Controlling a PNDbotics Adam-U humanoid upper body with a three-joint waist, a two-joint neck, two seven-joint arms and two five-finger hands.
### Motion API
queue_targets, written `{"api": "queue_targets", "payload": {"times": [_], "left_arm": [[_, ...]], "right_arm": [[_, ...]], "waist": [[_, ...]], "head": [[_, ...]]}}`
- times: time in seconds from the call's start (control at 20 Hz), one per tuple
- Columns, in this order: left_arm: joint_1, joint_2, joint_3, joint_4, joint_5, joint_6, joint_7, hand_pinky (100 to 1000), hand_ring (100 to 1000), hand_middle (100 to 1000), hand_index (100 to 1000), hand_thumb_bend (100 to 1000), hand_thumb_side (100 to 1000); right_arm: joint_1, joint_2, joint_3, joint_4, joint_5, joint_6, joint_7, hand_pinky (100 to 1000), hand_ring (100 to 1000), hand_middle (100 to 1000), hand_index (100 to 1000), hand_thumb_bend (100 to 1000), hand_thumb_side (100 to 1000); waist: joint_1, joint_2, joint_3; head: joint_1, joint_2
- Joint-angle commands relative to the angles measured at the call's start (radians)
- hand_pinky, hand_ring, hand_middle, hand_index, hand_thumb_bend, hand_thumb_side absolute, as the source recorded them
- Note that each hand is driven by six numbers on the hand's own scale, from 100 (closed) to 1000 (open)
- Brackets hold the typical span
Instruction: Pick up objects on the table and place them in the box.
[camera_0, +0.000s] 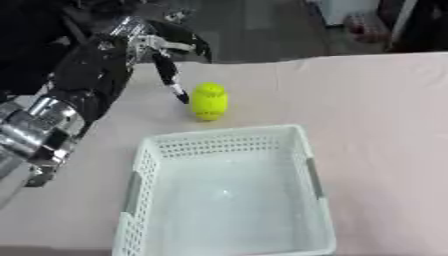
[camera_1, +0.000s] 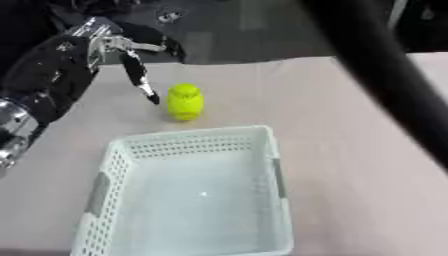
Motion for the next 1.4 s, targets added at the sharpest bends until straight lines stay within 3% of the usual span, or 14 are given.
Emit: {"api": "queue_targets", "payload": {"times": [0.05, 0.85, 1.4], "left_arm": [[-0.019, 0.021, 0.015, 0.004, -0.023, -0.047, -0.045, 895, 867, 904, 903, 837, 494], [-0.012, -0.006, 0.032, 0.055, -0.024, -0.132, -0.031, 881, 858, 917, 930, 780, 493], [0.0, -0.014, 0.04, 0.067, -0.024, -0.126, -0.047, 882, 860, 923, 932, 759, 509]], "right_arm": [[-0.023, -0.003, 0.0, -0.013, -0.007, -0.019, -0.012, 314, 461, 491, 588, 100, 965], [-0.037, 0.005, -0.002, -0.013, -0.01, -0.019, -0.014, 312, 460, 489, 590, 100, 967], [-0.059, 0.029, -0.004, -0.013, -0.015, -0.02, -0.017, 321, 460, 488, 591, 100, 972]], "waist": [[-0.001, -0.006, -0.003], [0.005, 0.011, -0.017], [0.008, 0.02, -0.041]], "head": [[0.009, -0.019], [0.023, -0.016], [0.073, -0.02]]}}
